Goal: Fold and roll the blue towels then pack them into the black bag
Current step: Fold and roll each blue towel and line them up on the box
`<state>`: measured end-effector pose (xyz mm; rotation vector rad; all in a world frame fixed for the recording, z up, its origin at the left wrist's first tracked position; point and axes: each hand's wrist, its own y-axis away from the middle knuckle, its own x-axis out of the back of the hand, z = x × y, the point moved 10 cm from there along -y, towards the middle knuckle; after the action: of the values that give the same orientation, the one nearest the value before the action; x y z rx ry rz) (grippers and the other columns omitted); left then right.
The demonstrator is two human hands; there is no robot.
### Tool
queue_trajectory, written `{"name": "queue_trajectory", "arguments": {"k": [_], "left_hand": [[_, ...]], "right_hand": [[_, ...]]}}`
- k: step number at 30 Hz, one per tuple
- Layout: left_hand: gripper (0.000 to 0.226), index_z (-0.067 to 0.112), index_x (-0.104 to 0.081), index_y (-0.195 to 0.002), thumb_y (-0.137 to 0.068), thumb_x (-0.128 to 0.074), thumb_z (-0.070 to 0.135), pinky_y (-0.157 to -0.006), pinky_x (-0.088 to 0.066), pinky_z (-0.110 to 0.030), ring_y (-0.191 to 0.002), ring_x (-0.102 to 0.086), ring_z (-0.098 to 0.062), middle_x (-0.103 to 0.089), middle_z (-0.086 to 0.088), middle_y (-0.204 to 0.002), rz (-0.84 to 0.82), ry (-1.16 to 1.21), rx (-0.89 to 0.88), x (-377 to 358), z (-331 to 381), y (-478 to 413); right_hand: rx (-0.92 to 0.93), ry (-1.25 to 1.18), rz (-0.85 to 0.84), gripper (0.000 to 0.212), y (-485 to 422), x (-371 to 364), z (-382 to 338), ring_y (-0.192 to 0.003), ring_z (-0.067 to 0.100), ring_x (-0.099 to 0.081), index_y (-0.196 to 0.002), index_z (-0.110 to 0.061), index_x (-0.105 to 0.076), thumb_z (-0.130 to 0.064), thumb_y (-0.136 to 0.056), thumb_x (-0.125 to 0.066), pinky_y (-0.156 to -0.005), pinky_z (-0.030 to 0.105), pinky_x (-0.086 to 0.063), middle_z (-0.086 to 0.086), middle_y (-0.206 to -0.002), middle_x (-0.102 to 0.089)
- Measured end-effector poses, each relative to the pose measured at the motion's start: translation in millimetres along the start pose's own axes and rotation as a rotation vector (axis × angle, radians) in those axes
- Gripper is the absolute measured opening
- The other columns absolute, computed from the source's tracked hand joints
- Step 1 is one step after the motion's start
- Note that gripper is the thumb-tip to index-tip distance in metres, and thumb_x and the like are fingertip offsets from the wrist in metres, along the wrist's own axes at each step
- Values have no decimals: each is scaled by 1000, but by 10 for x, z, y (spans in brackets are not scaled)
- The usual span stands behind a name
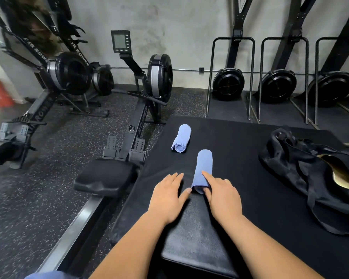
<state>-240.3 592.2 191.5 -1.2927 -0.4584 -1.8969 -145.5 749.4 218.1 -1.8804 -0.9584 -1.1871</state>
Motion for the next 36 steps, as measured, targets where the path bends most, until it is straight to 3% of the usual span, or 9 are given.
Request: {"name": "queue_trajectory", "arguments": {"k": [5,8,16,29,36], "left_hand": [[76,26,-14,-168,-106,-19,69,-131,-5,-41,-162,-2,-18,-12,1,-176,39,-125,95,-40,-253,-131],[82,24,-9,-168,-103,-10,74,-131,-7,-43,-162,-1,-18,-10,0,-176,68,-196,86,-92,-235,-114],[80,24,-14,-168,-104,-15,72,-131,-9,-42,-162,-4,-17,-14,-1,-175,83,-199,92,-94,-228,-123],[80,25,-17,-168,-104,-16,74,-131,-8,-41,-162,-3,-14,-16,2,-175,93,-214,99,-105,-244,-133],[79,24,-20,-167,-104,-18,73,-131,-10,-42,-162,-7,-15,-19,1,-174,98,-211,101,-100,-251,-134]], "right_hand": [[11,71,36,48,-412,-130,-92,-98,24,-54,-153,-39,-41,-39,-106,-50,-83,42,-50,-5,-107,-64],[16,106,74,48,-669,-212,-117,-95,26,-55,-153,-38,-43,-39,-106,-51,-80,45,-49,-3,-104,-66],[-60,131,130,49,-1267,-403,-141,-95,29,-54,-154,-37,-41,-36,-106,-52,-76,42,-43,1,-105,-65],[-113,118,62,49,-1796,-543,-71,-102,28,-52,-155,-36,-32,-29,-108,-46,-75,41,-35,3,-112,-62],[-73,111,-35,66,-1721,-547,-158,-109,29,-52,-164,-37,-14,-37,-107,-47,-82,42,-38,6,-120,-60]]}}
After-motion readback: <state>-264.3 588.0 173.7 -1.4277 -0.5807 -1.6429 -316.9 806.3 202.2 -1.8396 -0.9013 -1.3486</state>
